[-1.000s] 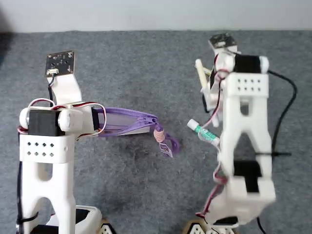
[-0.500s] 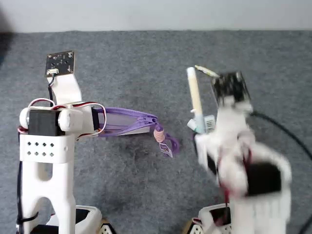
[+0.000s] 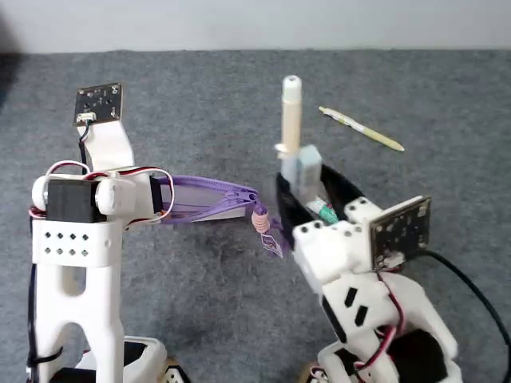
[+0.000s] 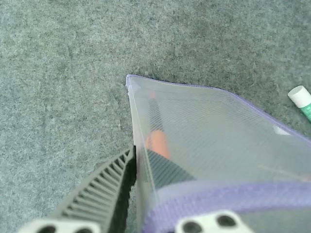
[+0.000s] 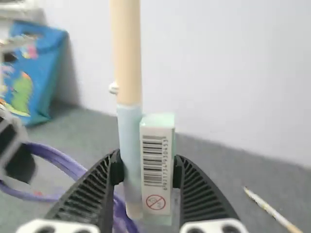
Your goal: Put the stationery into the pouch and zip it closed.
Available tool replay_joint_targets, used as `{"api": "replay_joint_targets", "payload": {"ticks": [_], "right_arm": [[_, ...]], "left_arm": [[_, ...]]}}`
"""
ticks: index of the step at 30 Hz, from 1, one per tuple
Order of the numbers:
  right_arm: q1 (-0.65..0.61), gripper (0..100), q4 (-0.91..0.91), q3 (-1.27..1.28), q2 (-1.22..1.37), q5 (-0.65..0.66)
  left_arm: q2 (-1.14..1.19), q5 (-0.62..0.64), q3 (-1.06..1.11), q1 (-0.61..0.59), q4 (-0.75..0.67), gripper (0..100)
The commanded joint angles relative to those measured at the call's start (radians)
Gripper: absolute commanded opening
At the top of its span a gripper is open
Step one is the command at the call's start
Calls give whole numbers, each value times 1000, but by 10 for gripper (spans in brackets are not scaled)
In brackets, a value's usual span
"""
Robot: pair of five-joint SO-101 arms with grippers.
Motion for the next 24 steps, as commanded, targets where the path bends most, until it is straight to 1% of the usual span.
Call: {"api": "replay_joint_targets", "payload": {"ticks": [1, 4, 8, 12, 16, 24], "right_arm": [[-116, 8, -166, 34, -13, -9], [-194, 8, -263, 84, -13, -5], [-226, 8, -386, 166, -12, 12], [-312, 8, -456, 218, -12, 72], [-389, 8, -515, 269, -12, 77], [-394, 8, -677, 379, -4, 120]], "left_arm": [[11, 12, -28, 8, 9, 12], [11, 12, -28, 8, 9, 12], [8, 12, -28, 8, 9, 12], [5, 12, -28, 8, 14, 12], [5, 12, -27, 8, 14, 12], [3, 14, -25, 8, 15, 12]]}}
